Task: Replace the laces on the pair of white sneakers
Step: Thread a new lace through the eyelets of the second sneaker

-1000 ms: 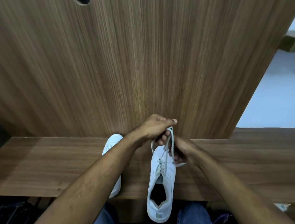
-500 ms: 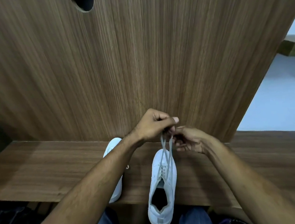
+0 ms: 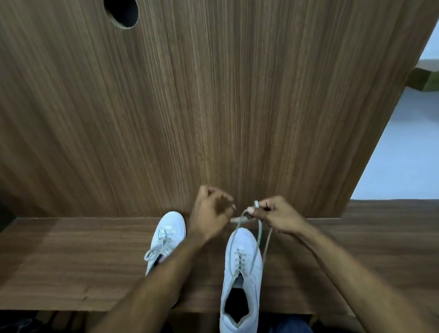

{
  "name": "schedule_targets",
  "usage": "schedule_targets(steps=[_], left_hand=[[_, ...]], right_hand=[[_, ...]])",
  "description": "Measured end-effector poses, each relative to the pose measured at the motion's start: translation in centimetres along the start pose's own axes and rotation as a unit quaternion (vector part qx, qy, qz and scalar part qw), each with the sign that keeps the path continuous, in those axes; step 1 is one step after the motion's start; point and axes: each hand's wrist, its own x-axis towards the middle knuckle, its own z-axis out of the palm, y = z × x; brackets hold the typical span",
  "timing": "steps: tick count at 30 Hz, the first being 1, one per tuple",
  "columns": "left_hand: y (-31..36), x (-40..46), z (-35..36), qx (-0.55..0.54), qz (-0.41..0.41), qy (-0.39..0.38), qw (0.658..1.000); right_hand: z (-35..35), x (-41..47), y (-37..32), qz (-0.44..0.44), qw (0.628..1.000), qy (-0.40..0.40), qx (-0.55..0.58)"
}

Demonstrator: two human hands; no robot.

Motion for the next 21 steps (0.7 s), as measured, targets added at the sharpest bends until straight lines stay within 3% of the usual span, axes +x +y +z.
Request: schedule_targets(steps=[4,7,13,16,21], left_hand=[[-2.3,-2.9,3.3,-0.016,0.078,-0.092,0.993],[-1.9,-2.9,4.1,-0.071,0.031,-0.128,0.989],[-0.4,-1.4,3.8,-0.190,0.036,-0.155,0.969],[-0.3,-0.4,2.8,-0.190,0.015,-0.148,0.970],[-1.1,2.1,-1.6,-0.100,-0.071,-0.137,0.983]], right_hand=[[0.0,-0.8,-0.3,0.035,0.998,-0.022,0.053],[0.1,-1.0,-0.4,0.059,0.997,-0.040,0.027],[-0.5,-0.9,-0.6,0.076,0.991,-0.106,0.008],[-1.2,-0.7,-0.6,0.067,0.990,-0.124,0.018],[-3.1,0.5,2.1,0.010,1.000,-0.026,0.008]])
